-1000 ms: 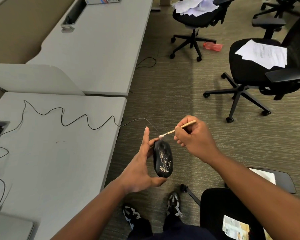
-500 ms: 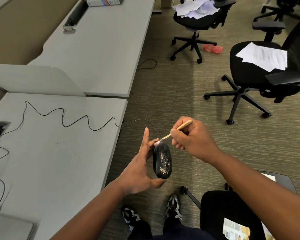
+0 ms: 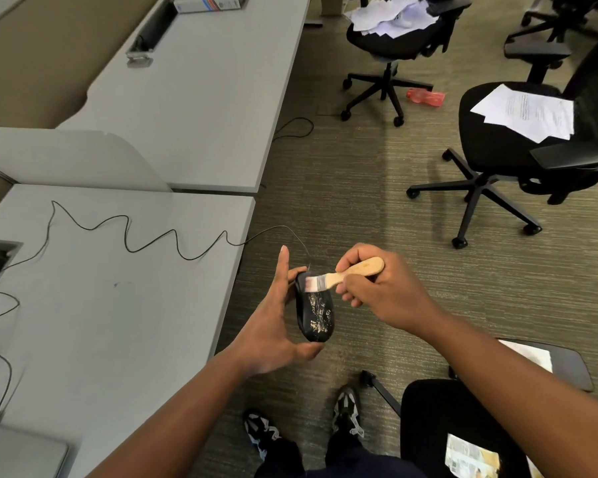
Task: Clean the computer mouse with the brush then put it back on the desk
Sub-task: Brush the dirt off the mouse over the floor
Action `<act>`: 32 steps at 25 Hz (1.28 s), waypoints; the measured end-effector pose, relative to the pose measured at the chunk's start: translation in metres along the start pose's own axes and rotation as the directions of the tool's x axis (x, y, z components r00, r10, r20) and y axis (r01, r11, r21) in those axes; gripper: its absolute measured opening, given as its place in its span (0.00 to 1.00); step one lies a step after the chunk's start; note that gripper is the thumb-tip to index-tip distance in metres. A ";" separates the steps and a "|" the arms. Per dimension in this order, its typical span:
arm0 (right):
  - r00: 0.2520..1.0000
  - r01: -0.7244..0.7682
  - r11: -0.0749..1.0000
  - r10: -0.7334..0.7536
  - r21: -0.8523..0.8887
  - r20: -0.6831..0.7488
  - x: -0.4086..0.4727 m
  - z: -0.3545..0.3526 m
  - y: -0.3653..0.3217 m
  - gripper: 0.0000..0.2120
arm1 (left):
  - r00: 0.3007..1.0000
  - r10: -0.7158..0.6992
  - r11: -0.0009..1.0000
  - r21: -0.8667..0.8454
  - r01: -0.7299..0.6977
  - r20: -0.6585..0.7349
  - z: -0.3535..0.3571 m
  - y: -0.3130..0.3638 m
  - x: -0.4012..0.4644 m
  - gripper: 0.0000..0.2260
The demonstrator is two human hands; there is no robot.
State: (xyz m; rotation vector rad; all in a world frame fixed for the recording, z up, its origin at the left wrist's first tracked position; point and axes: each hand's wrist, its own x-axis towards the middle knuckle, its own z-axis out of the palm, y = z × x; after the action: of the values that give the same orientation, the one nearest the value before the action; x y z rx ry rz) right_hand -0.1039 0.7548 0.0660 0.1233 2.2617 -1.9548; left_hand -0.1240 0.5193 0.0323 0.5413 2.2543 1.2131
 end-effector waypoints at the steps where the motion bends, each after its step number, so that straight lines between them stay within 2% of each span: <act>1: 1.000 -0.007 1.000 0.007 -0.008 0.018 -0.001 -0.001 -0.001 0.06 | 1.000 0.002 1.000 0.010 -0.002 -0.011 -0.001 0.000 0.000 0.69; 7: 0.999 0.017 1.000 -0.016 0.012 -0.038 -0.003 -0.013 0.000 0.09 | 1.000 0.006 0.999 0.046 -0.006 -0.019 -0.004 -0.001 0.003 0.68; 9: 0.998 0.058 0.998 -0.058 0.013 0.002 -0.004 -0.010 0.000 0.07 | 1.000 0.010 0.998 0.057 -0.009 -0.022 -0.005 -0.001 0.004 0.68; 12: 0.994 0.092 0.992 -0.087 -0.084 0.068 -0.004 -0.008 0.003 0.06 | 0.999 0.016 0.997 0.073 -0.014 -0.035 -0.006 0.000 0.006 0.68; 19: 0.993 0.046 0.989 -0.031 -0.137 0.111 -0.006 -0.018 0.003 0.08 | 0.998 0.026 0.996 0.087 -0.021 -0.062 -0.005 -0.003 0.010 0.68; 22: 0.998 0.049 0.997 -0.046 -0.055 0.041 -0.003 -0.022 0.005 0.07 | 0.997 0.025 0.997 0.077 -0.020 -0.067 -0.005 -0.004 0.011 0.68; 25: 0.998 0.038 0.998 -0.041 0.048 0.055 -0.002 -0.020 0.006 0.04 | 0.997 0.024 0.999 0.050 -0.021 -0.073 -0.005 -0.006 0.011 0.68; 29: 0.993 -0.059 0.997 0.053 0.057 0.105 -0.002 -0.027 0.010 0.03 | 0.994 0.017 1.000 0.007 -0.016 -0.106 -0.006 -0.009 0.010 0.68; 32: 0.995 -0.067 0.995 0.061 0.078 0.081 -0.003 -0.032 0.009 0.03 | 0.994 0.015 1.000 -0.007 -0.016 -0.105 -0.008 -0.011 0.010 0.68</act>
State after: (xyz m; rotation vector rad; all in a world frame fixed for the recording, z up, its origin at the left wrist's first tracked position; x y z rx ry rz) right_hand -0.1012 0.7875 0.0622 0.1238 2.1052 -1.9820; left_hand -0.1373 0.5144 0.0243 0.5037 2.3363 1.2850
